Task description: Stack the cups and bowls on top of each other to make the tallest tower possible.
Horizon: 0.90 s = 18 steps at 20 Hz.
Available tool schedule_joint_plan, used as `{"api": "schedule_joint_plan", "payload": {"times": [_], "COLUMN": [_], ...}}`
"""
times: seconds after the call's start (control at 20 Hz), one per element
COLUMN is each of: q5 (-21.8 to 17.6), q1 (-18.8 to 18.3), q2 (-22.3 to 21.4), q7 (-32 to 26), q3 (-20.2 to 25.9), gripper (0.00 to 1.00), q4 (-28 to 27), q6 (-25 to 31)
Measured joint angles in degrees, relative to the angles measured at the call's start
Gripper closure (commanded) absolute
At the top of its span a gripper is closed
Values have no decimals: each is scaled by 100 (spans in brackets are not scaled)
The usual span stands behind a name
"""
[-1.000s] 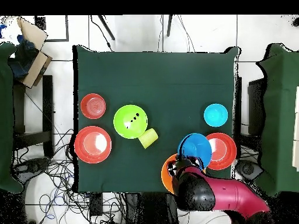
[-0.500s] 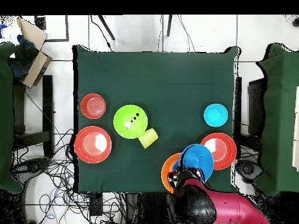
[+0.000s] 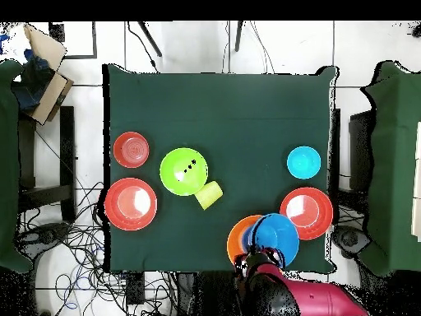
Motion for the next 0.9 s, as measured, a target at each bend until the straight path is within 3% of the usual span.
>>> {"api": "schedule_joint_plan", "payload": {"times": [0.15, 0.2, 0.65, 0.9], "q5": [-370, -587, -817, -816], "q1": [103, 193, 520, 547], "q2": [140, 253, 680, 806], "q7": [1, 1, 46, 62], "q3": [-279, -476, -983, -1005], "gripper": [100, 0, 0, 0], "q4": [24, 31, 30, 28], "q6": [-258, -468, -962, -1018]}}
